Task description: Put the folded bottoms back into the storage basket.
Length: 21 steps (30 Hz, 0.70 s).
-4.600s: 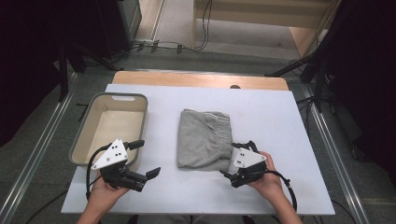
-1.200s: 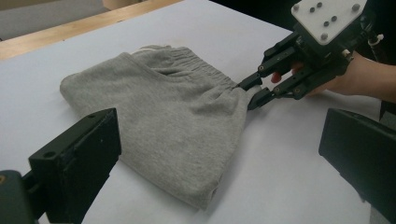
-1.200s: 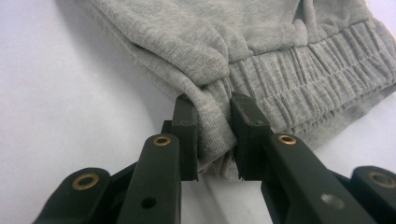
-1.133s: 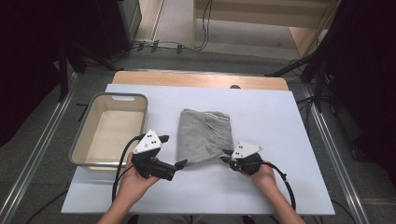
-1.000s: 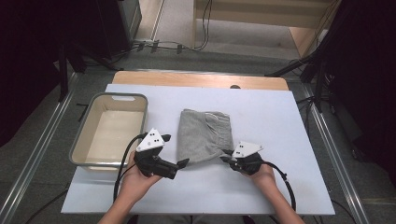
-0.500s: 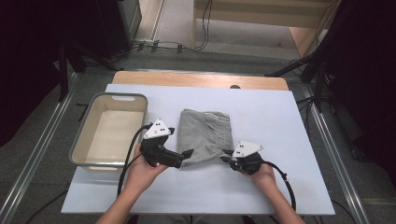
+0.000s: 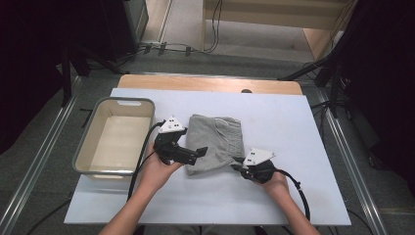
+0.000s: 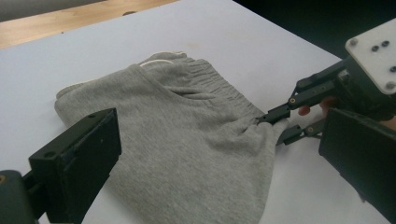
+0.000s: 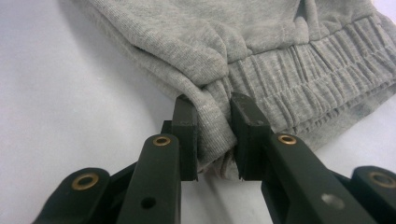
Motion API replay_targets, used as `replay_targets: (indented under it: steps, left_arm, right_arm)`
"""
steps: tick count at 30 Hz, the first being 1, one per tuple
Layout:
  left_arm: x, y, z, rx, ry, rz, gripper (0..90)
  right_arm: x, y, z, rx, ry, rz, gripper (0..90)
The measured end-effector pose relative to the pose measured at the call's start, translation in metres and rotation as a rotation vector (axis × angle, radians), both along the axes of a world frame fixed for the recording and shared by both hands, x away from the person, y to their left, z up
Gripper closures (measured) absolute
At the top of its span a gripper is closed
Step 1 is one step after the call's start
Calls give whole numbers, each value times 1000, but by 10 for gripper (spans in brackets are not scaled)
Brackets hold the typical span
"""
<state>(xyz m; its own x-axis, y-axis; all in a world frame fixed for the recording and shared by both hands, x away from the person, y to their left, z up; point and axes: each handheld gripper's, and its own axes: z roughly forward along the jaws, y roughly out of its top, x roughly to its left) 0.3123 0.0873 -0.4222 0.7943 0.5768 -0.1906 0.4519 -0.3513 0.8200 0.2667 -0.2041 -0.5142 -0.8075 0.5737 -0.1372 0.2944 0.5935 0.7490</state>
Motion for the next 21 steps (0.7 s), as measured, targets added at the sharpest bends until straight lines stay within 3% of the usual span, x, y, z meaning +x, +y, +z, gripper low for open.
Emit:
replay_targets:
  steps: [3,10,21]
  left_arm:
    - [7,-3,-1,17,10,14,0]
    - [21,-7,-4,-3,33,27,0]
    - [40,-15,-8,20,49,61,0]
  right_arm:
    - [0,0,0,-3,-1,1,712]
    - [0,0,0,-8,-2,-2,712]
    - [0,0,1,-9,9,0,712]
